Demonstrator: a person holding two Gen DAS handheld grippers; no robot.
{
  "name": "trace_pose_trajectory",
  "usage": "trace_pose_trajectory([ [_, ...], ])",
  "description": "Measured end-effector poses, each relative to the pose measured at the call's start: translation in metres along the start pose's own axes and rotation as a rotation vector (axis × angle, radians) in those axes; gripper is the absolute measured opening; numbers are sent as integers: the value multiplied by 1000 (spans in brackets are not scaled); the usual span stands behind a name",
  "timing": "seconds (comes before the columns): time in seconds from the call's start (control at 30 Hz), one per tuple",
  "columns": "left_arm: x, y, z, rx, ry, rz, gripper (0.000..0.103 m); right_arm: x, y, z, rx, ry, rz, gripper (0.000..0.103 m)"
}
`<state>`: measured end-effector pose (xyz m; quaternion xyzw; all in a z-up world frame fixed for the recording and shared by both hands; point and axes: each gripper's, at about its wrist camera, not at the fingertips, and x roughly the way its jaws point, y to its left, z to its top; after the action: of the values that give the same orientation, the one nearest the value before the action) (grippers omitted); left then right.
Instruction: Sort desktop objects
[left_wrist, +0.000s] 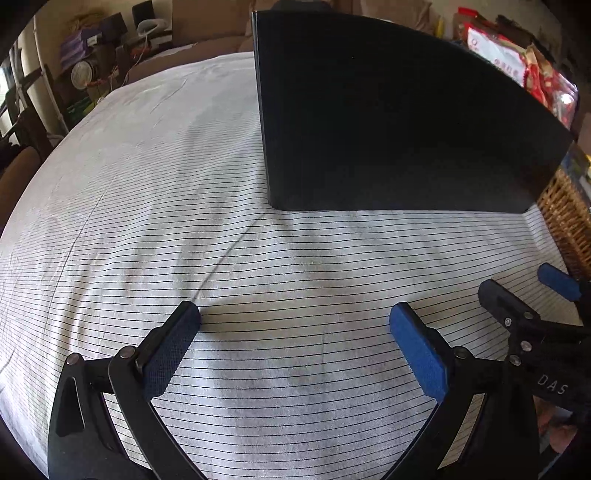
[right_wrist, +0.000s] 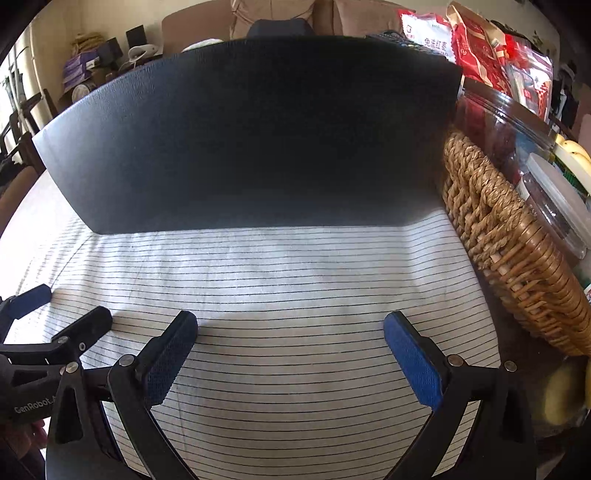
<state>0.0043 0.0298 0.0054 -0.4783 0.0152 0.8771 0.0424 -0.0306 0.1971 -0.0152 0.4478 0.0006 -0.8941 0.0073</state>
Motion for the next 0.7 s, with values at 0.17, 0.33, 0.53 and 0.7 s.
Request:
trace_pose_trajectory([
  [0.17, -1, -1, -5, 8, -28, 1, 103, -1, -1, 0, -7, 3, -7, 103],
  [0.33, -1, -1, -5, 8, -28, 1, 103, -2, -2, -1, -5, 3, -10, 103],
  [0.53, -1, -1, -5, 8, -28, 0, 103, -6, -4, -2, 11, 4, -22, 103],
  [0.7, -1, -1, -6, 8, -28, 0, 103, -7, -4, -2, 11, 4, -24, 103],
])
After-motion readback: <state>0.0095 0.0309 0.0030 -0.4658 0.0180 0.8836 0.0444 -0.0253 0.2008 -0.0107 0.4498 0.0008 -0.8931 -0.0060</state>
